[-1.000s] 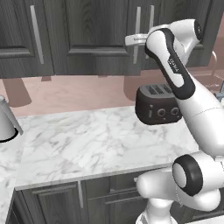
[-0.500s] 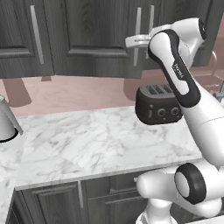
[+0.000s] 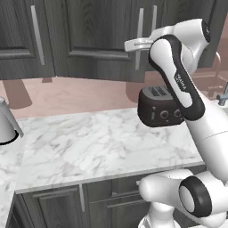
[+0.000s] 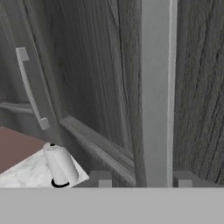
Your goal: Open the cabinet, pick the kettle from the cabinet, and place it in the sink.
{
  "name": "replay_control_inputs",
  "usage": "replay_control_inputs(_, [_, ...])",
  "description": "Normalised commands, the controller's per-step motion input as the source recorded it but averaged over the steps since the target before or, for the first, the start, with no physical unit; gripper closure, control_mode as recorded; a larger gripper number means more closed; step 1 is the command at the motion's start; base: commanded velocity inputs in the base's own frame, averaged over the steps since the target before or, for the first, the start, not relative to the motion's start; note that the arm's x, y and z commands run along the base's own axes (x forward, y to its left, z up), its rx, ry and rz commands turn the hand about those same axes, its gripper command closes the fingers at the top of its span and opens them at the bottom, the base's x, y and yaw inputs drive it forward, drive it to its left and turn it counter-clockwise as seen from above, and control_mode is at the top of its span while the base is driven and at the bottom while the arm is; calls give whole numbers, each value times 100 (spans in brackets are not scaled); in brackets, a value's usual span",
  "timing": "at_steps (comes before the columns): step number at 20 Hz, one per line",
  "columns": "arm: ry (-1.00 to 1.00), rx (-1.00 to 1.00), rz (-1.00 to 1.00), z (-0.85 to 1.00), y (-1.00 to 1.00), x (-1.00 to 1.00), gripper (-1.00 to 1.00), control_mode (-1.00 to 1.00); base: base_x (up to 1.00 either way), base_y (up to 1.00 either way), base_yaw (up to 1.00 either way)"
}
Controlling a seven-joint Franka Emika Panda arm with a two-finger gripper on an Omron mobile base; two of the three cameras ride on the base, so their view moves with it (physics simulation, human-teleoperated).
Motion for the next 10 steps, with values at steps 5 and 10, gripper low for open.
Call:
replay_control_inputs(5, [0, -6, 0, 0, 55, -30, 100, -100, 0, 0, 0])
replay_control_inputs(10, [2, -6, 0, 0, 59, -24, 100, -100, 0, 0, 0])
